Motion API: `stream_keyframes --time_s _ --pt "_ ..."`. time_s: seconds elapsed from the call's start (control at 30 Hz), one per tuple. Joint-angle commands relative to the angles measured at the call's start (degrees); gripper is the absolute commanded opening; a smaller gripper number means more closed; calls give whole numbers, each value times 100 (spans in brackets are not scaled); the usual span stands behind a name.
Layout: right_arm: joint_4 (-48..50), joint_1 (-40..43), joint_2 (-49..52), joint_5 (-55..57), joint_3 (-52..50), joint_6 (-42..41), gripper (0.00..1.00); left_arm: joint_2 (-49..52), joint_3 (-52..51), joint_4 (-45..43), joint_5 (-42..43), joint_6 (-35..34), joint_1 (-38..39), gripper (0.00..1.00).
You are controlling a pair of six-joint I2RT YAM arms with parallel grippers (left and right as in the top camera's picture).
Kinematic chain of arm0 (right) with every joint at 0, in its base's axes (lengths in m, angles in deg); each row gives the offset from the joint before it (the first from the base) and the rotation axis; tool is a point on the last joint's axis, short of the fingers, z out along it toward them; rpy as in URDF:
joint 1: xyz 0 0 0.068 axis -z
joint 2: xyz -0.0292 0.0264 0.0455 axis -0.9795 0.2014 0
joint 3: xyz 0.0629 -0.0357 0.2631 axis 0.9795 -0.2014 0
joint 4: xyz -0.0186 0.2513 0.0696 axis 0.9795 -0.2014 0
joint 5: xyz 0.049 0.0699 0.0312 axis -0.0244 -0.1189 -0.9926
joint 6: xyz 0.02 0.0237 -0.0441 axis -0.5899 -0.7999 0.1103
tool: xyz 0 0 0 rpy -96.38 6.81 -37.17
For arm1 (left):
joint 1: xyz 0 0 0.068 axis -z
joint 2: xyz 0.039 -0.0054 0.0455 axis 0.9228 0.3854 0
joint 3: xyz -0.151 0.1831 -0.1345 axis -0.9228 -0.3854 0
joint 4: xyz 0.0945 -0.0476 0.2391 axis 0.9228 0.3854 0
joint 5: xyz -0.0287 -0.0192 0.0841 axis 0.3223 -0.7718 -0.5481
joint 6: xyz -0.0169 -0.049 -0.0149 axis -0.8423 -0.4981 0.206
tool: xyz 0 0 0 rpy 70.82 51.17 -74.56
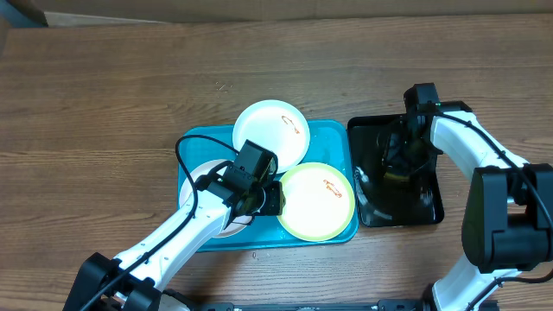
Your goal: Clean dirty plates on tray and stack at the side
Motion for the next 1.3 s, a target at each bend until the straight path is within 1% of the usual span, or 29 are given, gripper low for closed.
stream_keyframes --time_s 0.0,0.2,0.27,0.3,0.37,0.4,0.43,0.47,0.5,0.53,0.57,0.63,0.7,0.8,0.93,1.0,1.07,1.13,1.2,1.23,1.27 --pt "-44 -20 2 31 -35 -24 67 -2 -31 -2 -74 -52 26 41" --pt "-116 -35 2 -275 -129 -26 66 -2 -31 -4 -74 -52 26 42" --pt "-31 -79 2 -402 -260 -24 64 -2 -31 -4 -72 -52 26 44" --pt "15 -107 2 -420 -334 -24 57 -2 -31 -7 -72 -55 26 44" --pt "103 -155 2 -417 -468 -24 13 -2 -31 -7 -72 -55 26 44" --pt "111 -179 2 -415 -503 -22 4 -2 -31 -7 -72 -55 26 44" --pt "92 -186 2 -415 -505 -22 4 -2 -31 -7 -72 -55 26 44" --pt "92 -186 2 -417 -496 -20 4 -2 -31 -7 -72 -55 26 44" --pt "83 -186 0 -417 -457 -17 14 -2 -31 -7 -72 -55 26 44" --pt "37 -186 0 -417 -369 -17 33 -2 -31 -4 -72 -55 26 44" --pt "-26 -186 0 -417 -280 -15 45 -2 -31 -4 -72 -55 26 45" --pt "-236 -170 -2 -391 15 9 59 -2 -31 -4 -72 -52 26 45" --pt "-319 -166 -2 -238 264 26 65 -2 -31 -4 -72 -52 26 44" --pt "-249 -166 -2 63 426 22 70 -2 -31 -4 -72 -52 26 45" --pt "-114 -166 13 212 330 -17 70 -2 -31 -2 -72 -52 26 45" --pt "37 -175 13 203 210 -26 69 -2 -31 -4 -72 -55 26 45" --pt "214 -179 13 197 48 -46 61 -2 -31 -2 -72 -55 26 45" --pt "369 -181 13 162 -131 -245 60 -2 -31 -2 -72 -52 26 45" --pt "518 -181 13 42 -284 -302 54 -2 -31 0 -72 -52 26 45" --pt "590 -181 13 31 -341 -302 41 -2 -31 0 -72 -52 26 45" --pt "658 -181 13 35 -387 -302 7 -2 -31 -2 -72 -52 26 45"
